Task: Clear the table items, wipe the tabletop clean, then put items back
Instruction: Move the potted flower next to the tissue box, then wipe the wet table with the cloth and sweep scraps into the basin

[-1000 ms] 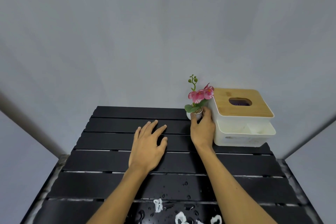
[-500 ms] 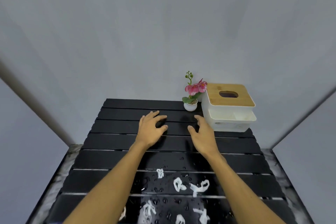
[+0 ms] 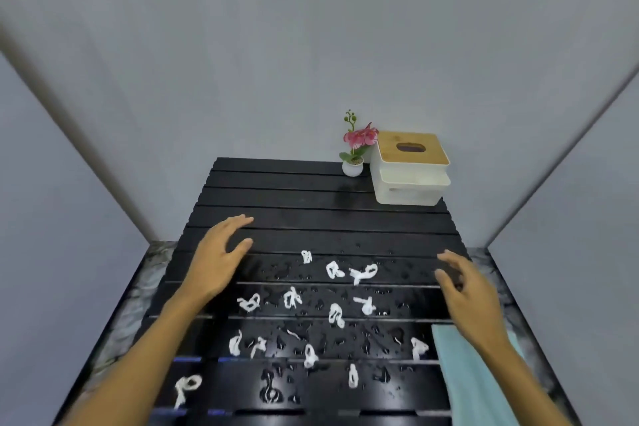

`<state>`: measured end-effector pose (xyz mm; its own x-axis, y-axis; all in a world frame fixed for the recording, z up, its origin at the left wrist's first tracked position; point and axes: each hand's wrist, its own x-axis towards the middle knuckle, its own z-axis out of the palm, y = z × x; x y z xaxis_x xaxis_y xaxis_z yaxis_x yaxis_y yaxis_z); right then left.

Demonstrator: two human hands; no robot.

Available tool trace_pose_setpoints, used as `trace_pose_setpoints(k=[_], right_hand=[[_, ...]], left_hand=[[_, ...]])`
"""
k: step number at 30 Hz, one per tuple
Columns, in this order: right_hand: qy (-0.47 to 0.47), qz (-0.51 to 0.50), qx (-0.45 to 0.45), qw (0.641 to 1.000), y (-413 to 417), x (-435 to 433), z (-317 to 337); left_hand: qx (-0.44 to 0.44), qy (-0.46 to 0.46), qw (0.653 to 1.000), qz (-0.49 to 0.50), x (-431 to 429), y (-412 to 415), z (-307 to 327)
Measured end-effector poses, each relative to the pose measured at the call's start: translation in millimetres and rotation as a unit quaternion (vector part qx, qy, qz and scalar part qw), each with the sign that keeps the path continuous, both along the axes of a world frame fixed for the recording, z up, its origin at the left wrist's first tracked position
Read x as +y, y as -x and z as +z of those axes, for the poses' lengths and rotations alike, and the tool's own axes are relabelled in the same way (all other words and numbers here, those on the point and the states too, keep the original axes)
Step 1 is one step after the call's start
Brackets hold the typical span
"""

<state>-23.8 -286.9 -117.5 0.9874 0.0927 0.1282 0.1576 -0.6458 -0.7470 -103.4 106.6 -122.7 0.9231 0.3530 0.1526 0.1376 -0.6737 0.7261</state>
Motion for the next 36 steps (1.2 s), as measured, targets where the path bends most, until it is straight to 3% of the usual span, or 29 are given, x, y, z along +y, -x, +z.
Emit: trace_pose_setpoints(k=[8, 17, 36], right_hand=[[0.145, 0.007, -0.002, 0.989, 75, -37, -30], [0.354, -0.013, 0.064, 0.933, 112, -63, -44], [0.354, -0.002, 0.009, 0.935, 120, 4, -44]], left_hand=[[0.021, -0.055, 0.998, 0.011, 1, 112, -26], [0.043, -0.117, 0.991, 0.056, 9, 181, -44], [0.067, -0.124, 0.987, 0.079, 3, 186, -52]])
